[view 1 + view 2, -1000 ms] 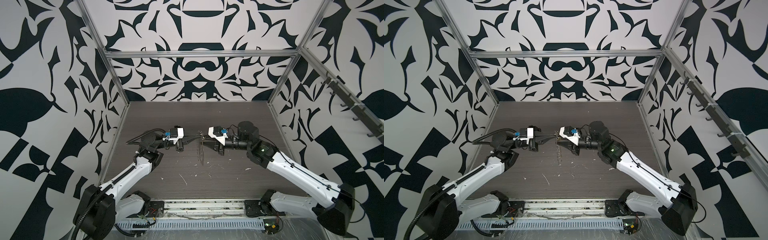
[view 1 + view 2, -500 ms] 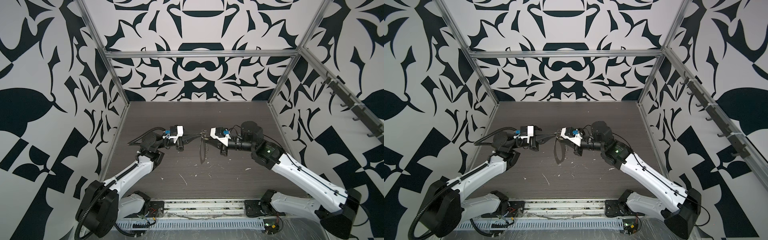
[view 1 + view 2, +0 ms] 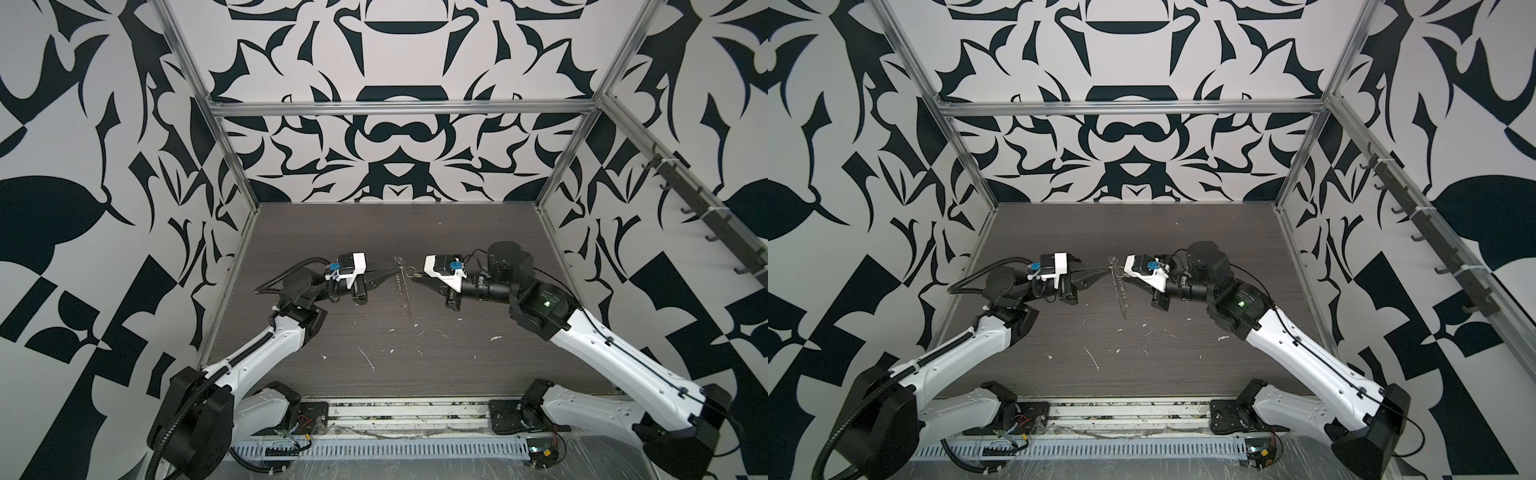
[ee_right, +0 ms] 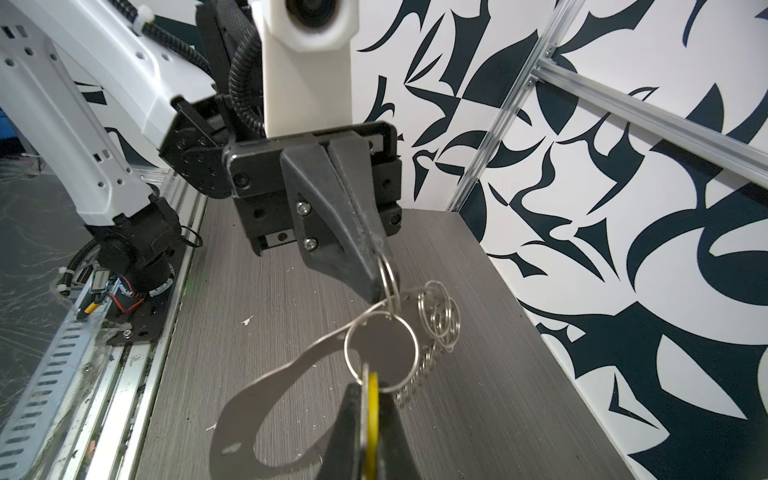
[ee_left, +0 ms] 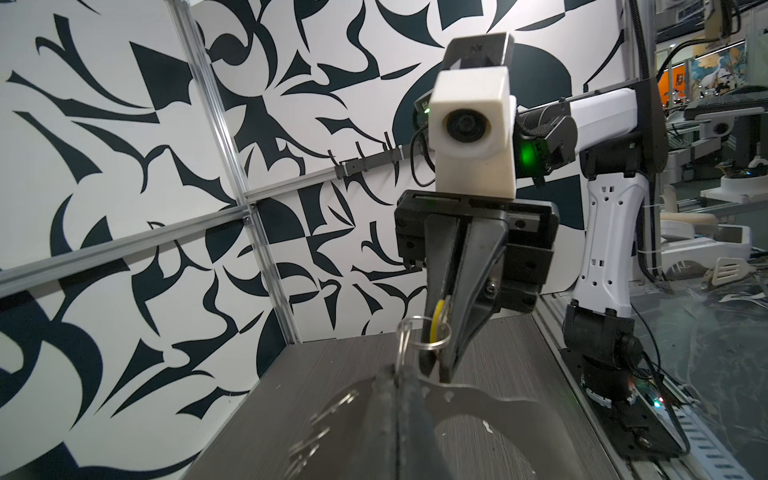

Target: Remove the keys from the keyring

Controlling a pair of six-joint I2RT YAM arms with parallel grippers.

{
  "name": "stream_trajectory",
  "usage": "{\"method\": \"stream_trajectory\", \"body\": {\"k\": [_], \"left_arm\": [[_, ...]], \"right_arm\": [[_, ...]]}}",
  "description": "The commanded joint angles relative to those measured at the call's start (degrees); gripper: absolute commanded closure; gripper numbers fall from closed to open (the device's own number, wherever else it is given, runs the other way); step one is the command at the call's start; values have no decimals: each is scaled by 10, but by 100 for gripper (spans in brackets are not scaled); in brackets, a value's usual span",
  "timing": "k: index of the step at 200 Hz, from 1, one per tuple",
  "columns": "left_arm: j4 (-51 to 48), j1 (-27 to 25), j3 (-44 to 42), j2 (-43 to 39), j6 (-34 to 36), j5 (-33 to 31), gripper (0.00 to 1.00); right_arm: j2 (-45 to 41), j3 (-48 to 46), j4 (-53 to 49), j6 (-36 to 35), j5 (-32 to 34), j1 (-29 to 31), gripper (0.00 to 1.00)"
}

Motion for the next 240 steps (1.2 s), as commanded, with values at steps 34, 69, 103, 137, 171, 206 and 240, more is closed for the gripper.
{"method": "stream_trajectory", "body": {"k": [34, 69, 103, 137, 171, 206, 240], "left_arm": [[-82, 7, 5, -43, 58, -76, 100], [-121, 7, 10, -51, 65, -96, 100], [-163, 6, 20, -55, 72, -105, 100], [-225, -1, 33, -66, 96, -120, 100], [-231, -7, 28, -66, 103, -132, 100], [-235, -8, 26, -64, 106, -142, 100], [-228, -8, 19, -68, 103, -154, 100]], "right_arm": [[-26, 16, -8, -15, 2, 3, 100], [-33, 19, -1, -19, 5, 5, 100], [-37, 20, 6, -29, 7, 8, 100], [-41, 25, 10, -58, 27, 11, 100], [-33, 30, 19, -66, 20, 28, 100], [-29, 33, 19, -96, 46, 55, 100], [-32, 26, 9, -122, 55, 72, 100]]}}
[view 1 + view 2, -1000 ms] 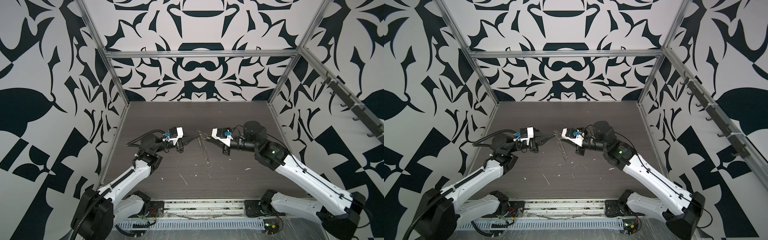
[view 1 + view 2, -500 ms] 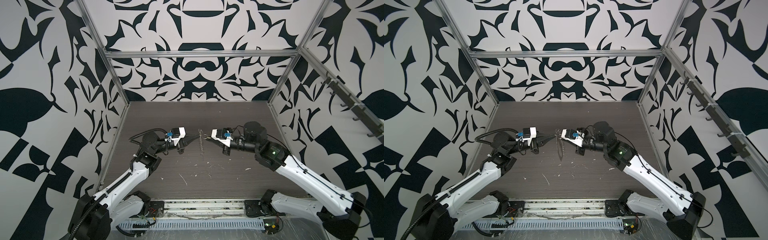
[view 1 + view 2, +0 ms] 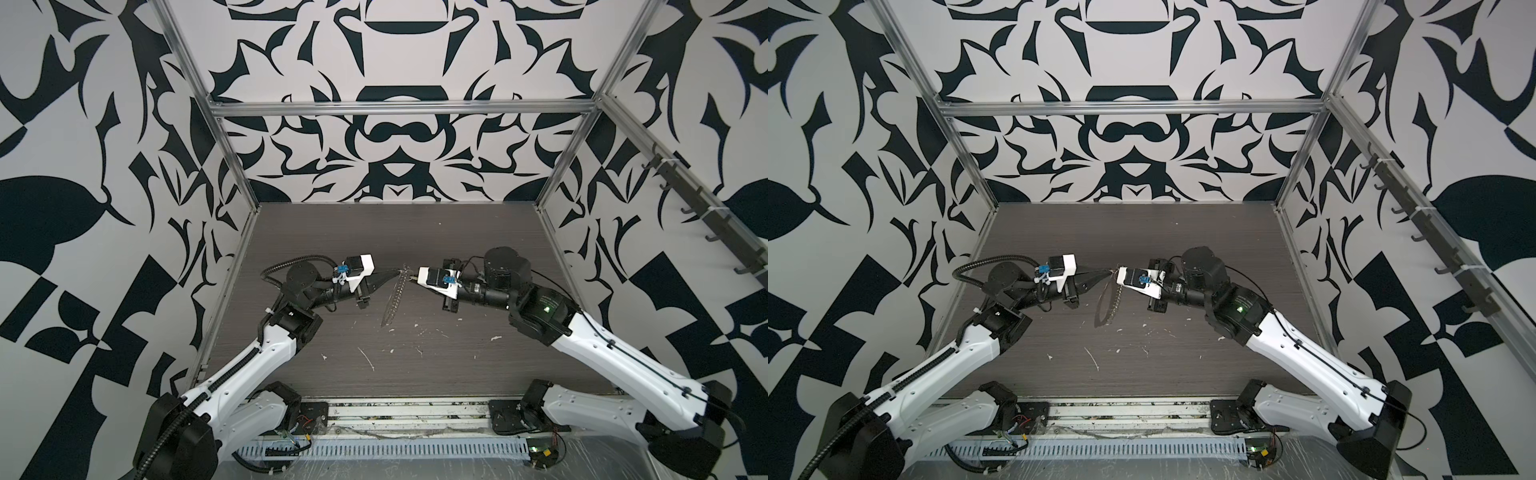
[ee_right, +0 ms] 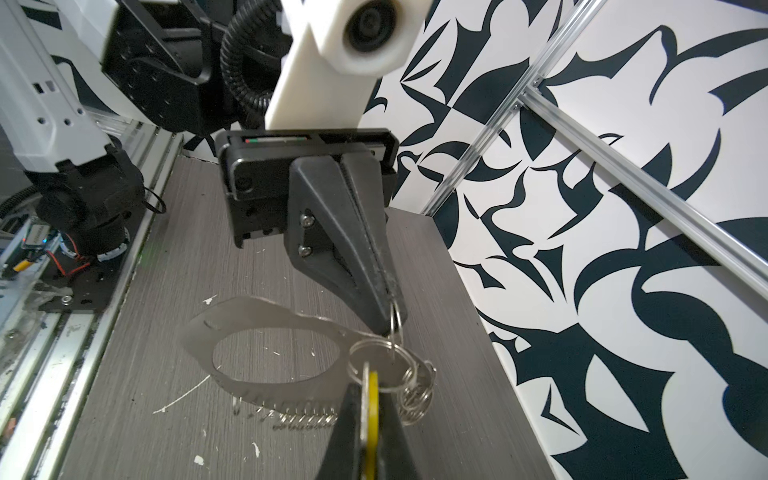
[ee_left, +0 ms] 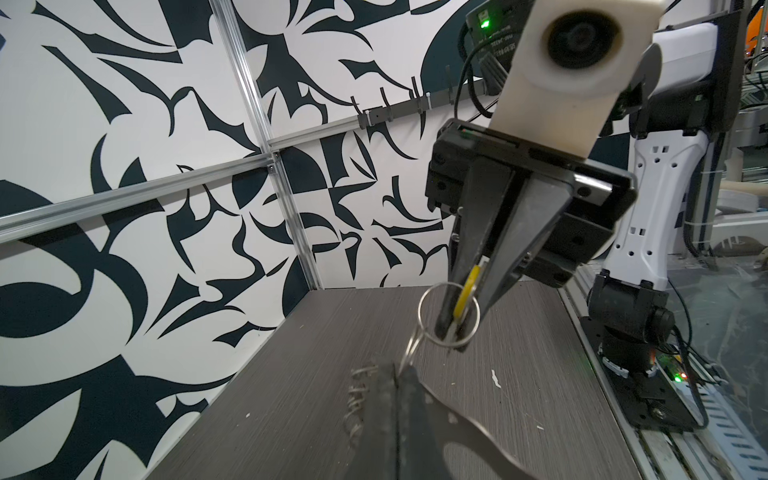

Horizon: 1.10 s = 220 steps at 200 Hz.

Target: Remove the keys from the keyring

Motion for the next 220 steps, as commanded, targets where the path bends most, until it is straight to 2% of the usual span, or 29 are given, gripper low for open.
{"method": "stream_trajectory", "body": {"k": [1, 47, 94, 112, 133, 164, 220], "left_arm": [[-9, 12, 3, -4, 0, -79, 100], [3, 12, -3, -3, -2, -85, 100], [-21, 3, 9, 2, 12, -88, 100], [-49, 0, 20, 2, 21, -81, 100], [-82, 0, 32, 1, 28, -74, 100], [-111, -1, 42, -3, 38, -92, 100], [-117, -20, 42, 0, 42, -130, 100]], "right_arm": [[-25, 24, 10, -31, -29, 22, 100], [-24, 15, 12, -65, -9, 53, 100], [-12, 23, 14, -70, 8, 69, 100], [-3, 59, -38, -89, 17, 69, 100], [19, 134, -146, -117, 32, 69, 100], [67, 238, -277, -112, 50, 69, 100], [130, 307, -317, -30, 27, 68, 100]]}}
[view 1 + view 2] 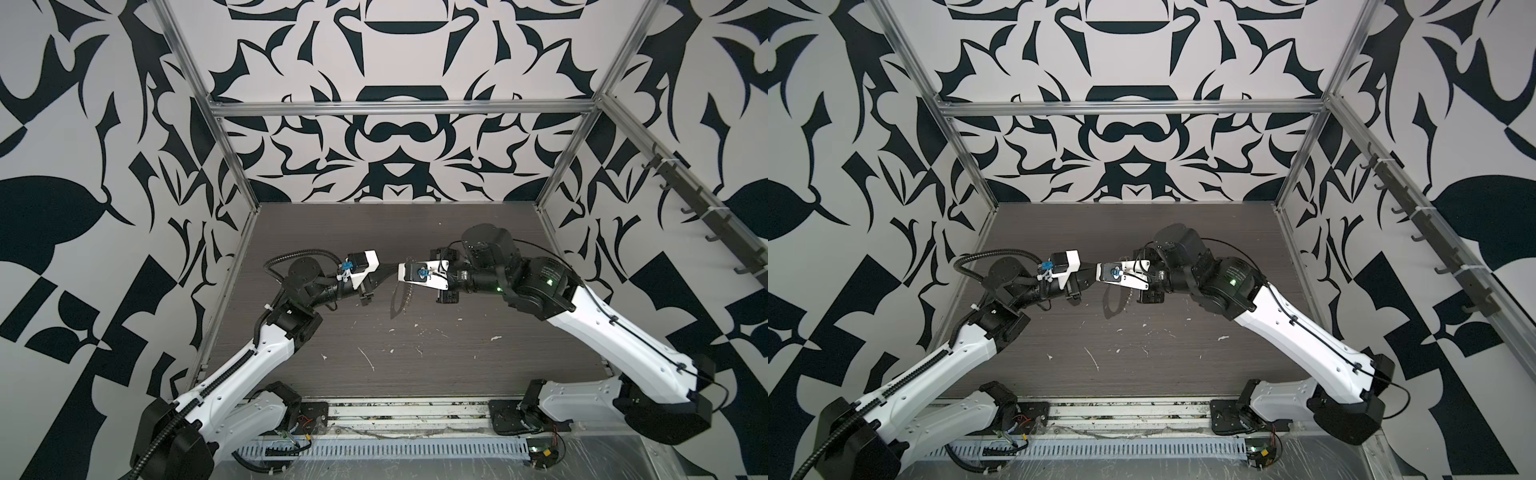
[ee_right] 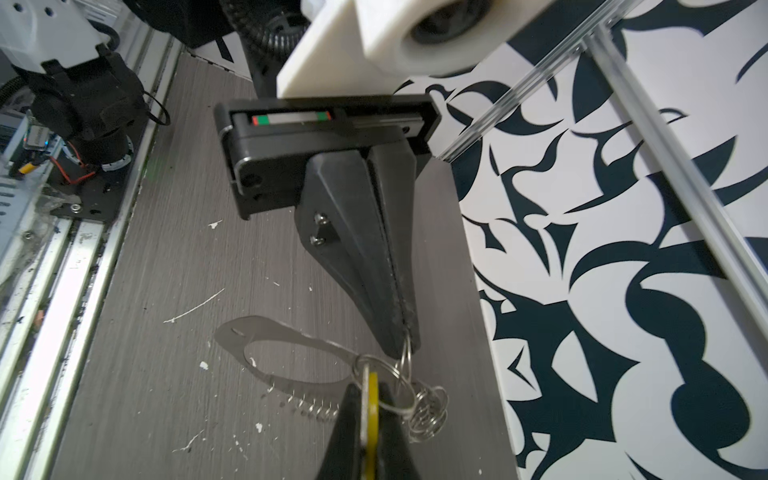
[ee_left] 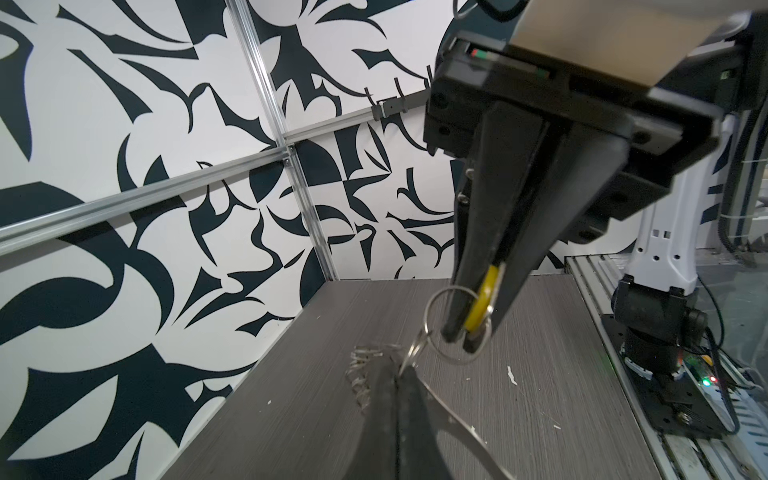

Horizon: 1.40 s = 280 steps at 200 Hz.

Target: Remove the keys from the keyring

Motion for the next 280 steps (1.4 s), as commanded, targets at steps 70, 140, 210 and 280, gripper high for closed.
{"method": "stream_trajectory", "body": {"k": [70, 140, 210, 280], "left_arm": [[-9, -3, -25, -1, -13, -90, 100], [105, -8, -31, 39, -151, -116, 100], [378, -35, 3, 198, -219, -180, 100], [535, -38, 100, 363, -251, -202, 100]], "right_arm": [[38, 76, -54, 148, -140, -23, 100], [106, 225, -211, 55, -135, -55, 100], [236, 456, -377, 59, -91, -73, 100], [279, 505, -398, 125, -14, -95, 100]]}}
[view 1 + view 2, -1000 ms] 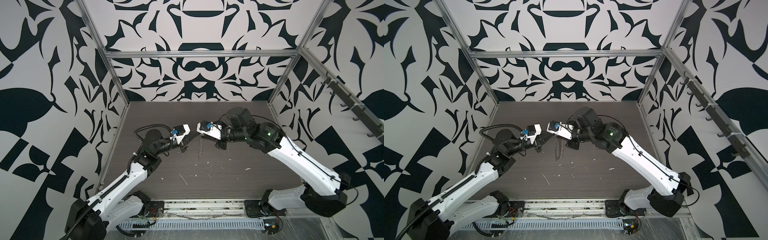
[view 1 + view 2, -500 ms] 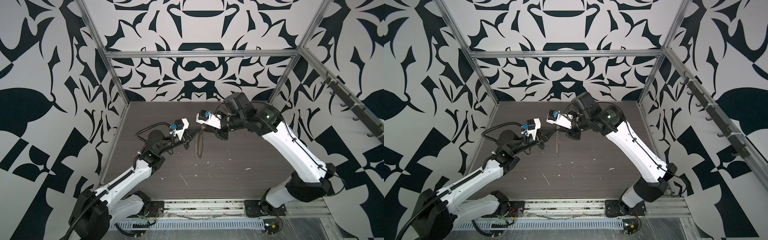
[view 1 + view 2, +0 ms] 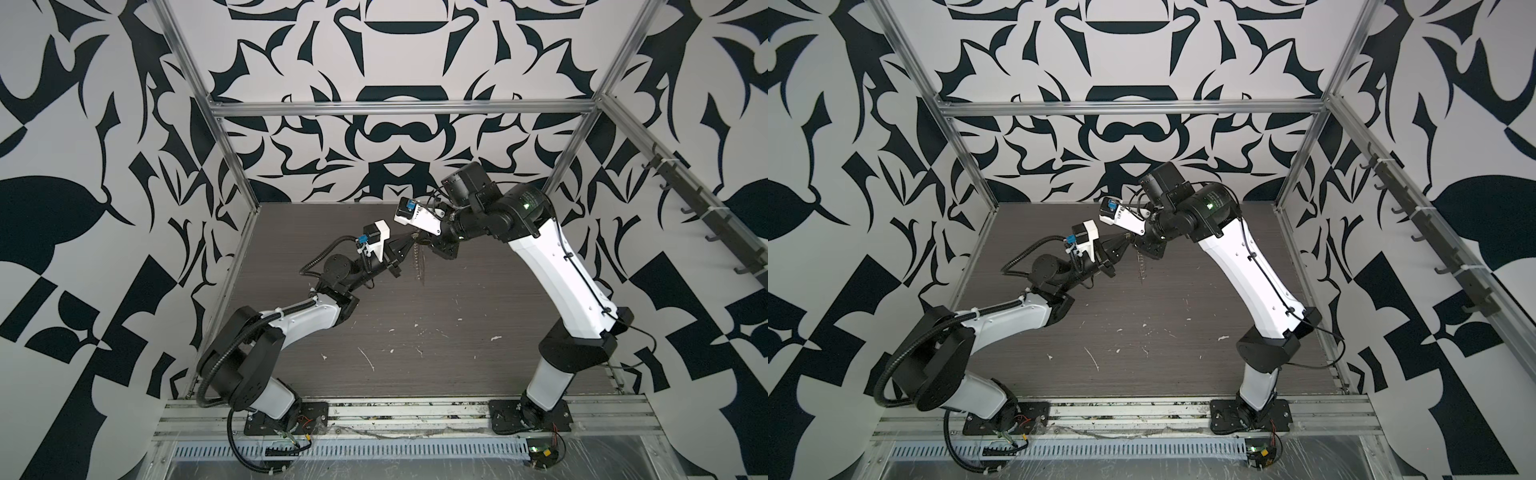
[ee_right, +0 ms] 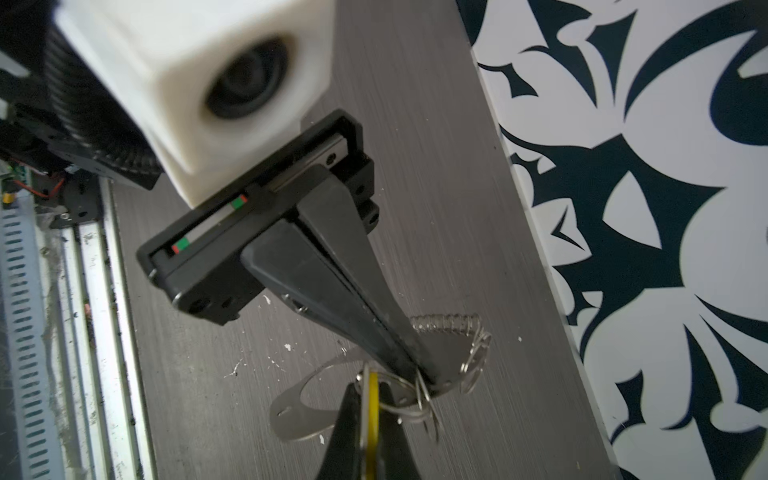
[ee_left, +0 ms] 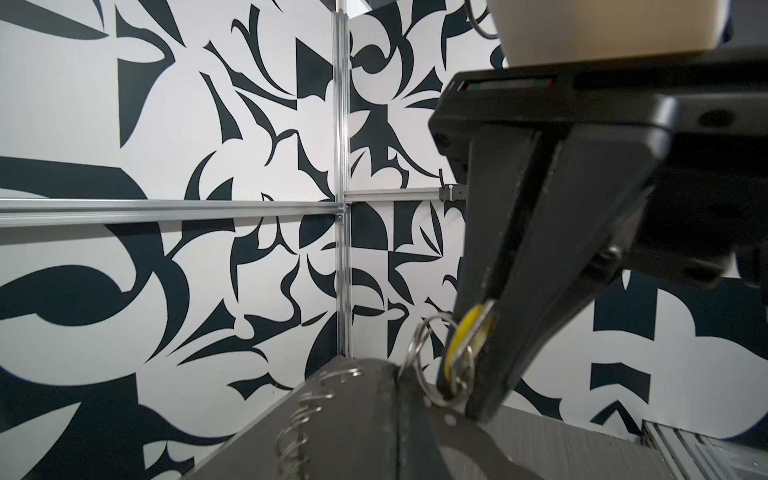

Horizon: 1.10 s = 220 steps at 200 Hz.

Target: Remove the keys from the keyring

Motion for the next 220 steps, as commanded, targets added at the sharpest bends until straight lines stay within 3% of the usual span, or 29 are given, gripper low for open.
{"method": "stream_trajectory", "body": {"k": [1, 143, 220], "left_arm": [[60, 4, 46, 47, -30, -53, 100], [60, -7, 294, 229, -25, -63, 100], [60, -7, 310, 243, -3, -69, 100]], "right_arm": [[-9, 27, -32, 32, -34, 14, 100], [12, 66, -8, 163, 93, -7, 100], [47, 118, -11, 334, 40, -9, 100]]}}
